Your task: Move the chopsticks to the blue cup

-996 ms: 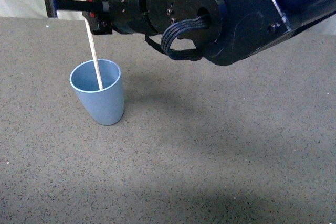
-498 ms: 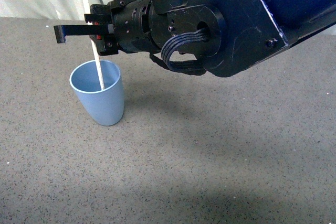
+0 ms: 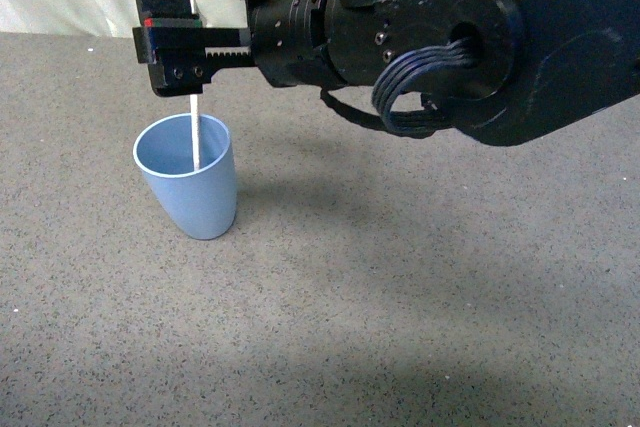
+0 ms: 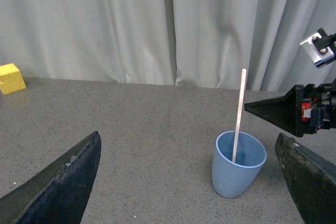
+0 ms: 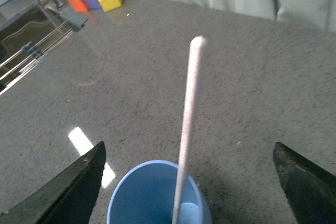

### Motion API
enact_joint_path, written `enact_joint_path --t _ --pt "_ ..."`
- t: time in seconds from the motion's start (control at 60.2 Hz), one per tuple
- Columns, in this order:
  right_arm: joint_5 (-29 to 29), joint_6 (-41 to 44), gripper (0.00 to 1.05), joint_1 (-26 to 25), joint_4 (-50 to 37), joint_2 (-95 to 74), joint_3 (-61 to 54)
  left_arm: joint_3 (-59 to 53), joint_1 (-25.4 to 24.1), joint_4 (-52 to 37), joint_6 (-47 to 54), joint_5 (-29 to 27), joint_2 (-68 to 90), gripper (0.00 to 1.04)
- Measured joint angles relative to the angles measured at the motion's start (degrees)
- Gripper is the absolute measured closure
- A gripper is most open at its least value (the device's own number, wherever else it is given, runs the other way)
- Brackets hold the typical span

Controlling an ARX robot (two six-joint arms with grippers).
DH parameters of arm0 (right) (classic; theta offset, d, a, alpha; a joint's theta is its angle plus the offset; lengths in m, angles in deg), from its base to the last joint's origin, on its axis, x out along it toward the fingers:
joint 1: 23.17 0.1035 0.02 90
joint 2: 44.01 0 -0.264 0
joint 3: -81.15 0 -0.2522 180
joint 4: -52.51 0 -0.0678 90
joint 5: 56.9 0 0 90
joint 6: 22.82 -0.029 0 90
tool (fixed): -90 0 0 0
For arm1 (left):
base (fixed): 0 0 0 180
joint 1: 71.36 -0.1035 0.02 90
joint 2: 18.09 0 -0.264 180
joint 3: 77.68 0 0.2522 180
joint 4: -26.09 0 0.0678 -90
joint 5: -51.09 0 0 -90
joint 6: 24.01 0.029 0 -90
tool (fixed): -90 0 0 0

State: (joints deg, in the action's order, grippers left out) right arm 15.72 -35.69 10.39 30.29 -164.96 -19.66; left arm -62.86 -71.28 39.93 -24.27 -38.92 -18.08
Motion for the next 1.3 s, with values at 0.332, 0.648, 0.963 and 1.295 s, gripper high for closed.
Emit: enact_joint_path --t 0.332,0.648,0.963,1.295 --pt "17.0 7.0 0.12 -5.5 -4.9 6.2 -9.9 0.0 0.0 0.0 0.0 0.0 0.0 0.07" --pt "34.2 12.5 0.73 -16.6 -31.6 27.7 -39.0 0.0 0.0 0.0 0.0 0.0 0.0 0.07" --pt "27.3 12.9 1.04 -23.3 -28.9 43.5 -53.6 0.0 0.0 0.0 0.0 0.0 0.0 0.07" --pt "23.1 12.9 1.04 -27.5 -20.5 58.6 -60.6 0.0 0.0 0.0 0.0 0.0 0.0 0.07"
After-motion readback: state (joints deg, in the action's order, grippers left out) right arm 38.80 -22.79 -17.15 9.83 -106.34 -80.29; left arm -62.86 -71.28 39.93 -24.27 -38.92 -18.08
